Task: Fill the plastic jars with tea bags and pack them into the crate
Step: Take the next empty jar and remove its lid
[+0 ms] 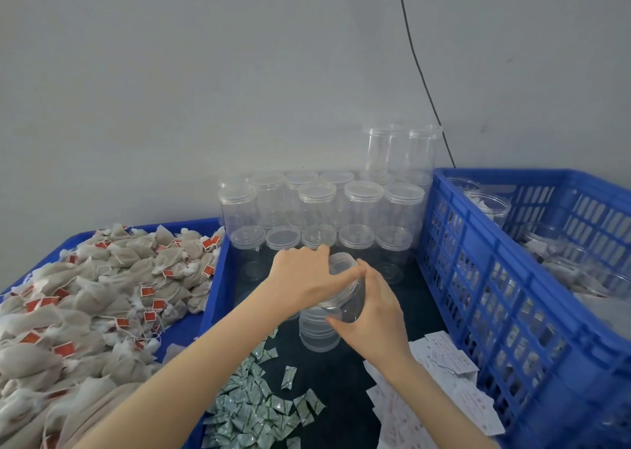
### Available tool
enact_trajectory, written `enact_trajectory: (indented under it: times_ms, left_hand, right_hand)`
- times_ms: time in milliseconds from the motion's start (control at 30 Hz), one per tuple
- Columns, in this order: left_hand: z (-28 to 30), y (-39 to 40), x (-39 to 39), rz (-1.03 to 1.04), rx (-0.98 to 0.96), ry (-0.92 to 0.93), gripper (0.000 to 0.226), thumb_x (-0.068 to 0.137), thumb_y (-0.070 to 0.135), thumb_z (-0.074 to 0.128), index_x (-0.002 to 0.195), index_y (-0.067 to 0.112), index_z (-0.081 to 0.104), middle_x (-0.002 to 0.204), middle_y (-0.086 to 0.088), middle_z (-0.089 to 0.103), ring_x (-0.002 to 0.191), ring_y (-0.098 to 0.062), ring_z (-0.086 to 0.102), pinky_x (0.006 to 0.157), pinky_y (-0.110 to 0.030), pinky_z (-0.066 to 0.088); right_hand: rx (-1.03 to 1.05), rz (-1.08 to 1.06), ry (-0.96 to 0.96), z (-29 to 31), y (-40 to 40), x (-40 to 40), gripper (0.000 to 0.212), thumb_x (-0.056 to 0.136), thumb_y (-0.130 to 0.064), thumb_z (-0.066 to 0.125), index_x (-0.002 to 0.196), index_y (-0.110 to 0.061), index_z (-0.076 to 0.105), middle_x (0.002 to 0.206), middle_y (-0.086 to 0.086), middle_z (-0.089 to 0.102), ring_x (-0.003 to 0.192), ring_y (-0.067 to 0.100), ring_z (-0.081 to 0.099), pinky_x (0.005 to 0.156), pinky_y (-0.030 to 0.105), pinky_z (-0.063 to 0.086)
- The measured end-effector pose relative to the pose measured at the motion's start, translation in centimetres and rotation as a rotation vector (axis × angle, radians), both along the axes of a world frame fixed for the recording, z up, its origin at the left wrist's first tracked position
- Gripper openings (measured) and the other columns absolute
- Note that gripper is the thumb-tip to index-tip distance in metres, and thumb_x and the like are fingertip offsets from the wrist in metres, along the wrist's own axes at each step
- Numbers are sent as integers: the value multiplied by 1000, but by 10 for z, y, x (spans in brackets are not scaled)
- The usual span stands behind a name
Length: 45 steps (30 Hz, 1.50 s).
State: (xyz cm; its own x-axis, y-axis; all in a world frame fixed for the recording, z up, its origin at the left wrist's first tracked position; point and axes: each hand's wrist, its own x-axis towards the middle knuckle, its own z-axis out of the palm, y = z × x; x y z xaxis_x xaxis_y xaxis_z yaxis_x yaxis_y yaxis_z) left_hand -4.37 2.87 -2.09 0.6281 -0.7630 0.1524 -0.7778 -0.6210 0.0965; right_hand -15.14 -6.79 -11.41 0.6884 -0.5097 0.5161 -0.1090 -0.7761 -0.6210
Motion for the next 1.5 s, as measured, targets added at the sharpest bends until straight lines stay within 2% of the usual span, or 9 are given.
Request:
enact_trajectory:
  times_ms: [133,233,333,467,600,800,1033,1300,1500]
  left_hand:
    - [6,9,9,-475,-36,535,91,80,56,66,147,44,6,154,18,0,138,-11,22,108,-28,28]
    - [-2,12,6,-524,-64,296,87,76,38,75,145,41,21,144,10,25,127,-12,39,103,-27,37]
    - [-3,15,14,-398,39,272,89,73,58,68,142,51,12,132,8,36,110,-18,50,93,-34,44]
    - [-9,14,17,-219,16,445,86,72,82,43,144,47,14,121,-2,49,97,-19,55,86,-34,42]
    - [-8,15,40,-121,-193,761,98,69,83,50,149,37,17,145,-11,42,125,-31,48,105,-46,39]
    - [-37,-4,77,70,-51,693,96,76,51,71,150,36,12,154,-20,10,142,-36,16,113,-51,22]
    - [-82,-56,75,211,-35,595,83,80,50,69,138,3,34,140,-18,41,123,-31,48,99,-39,44]
    - [-108,-56,76,246,-47,478,72,84,57,59,136,10,41,136,-13,41,119,-31,50,99,-43,44]
    - [-96,-35,85,89,-53,506,56,92,33,58,139,8,44,141,-12,44,119,-25,54,96,-29,41]
  right_hand:
    - [132,0,-1,-1,-8,-4,101,62,-46,86,145,-35,30,141,-17,45,126,8,47,96,31,48]
    - [155,10,17,-3,-14,-8,101,57,-49,86,140,-44,28,131,-27,44,116,3,49,86,22,44]
    - [158,51,80,-9,-10,-10,101,57,-51,85,140,-45,27,135,-26,44,118,1,48,88,21,43]
    - [30,-1,21,-16,-7,-7,101,60,-42,88,144,-27,35,140,-11,47,125,10,48,102,29,44]
    - [170,-50,-39,-18,-14,-8,102,58,-42,91,142,-33,34,139,-16,47,124,5,47,97,27,45]
    - [418,-62,-165,-23,-29,-13,97,58,-31,93,129,-52,31,127,-20,50,119,4,49,92,19,39]
    - [459,5,-118,-29,-28,-17,96,58,-30,94,129,-55,35,128,-24,49,119,-2,47,90,15,38]
    - [443,34,-32,-30,-24,-19,91,45,-55,80,121,-64,33,125,-35,46,117,-18,41,87,8,38]
    - [451,84,8,-31,-9,-12,91,47,-50,84,123,-62,34,125,-38,47,118,-15,44,86,6,39]
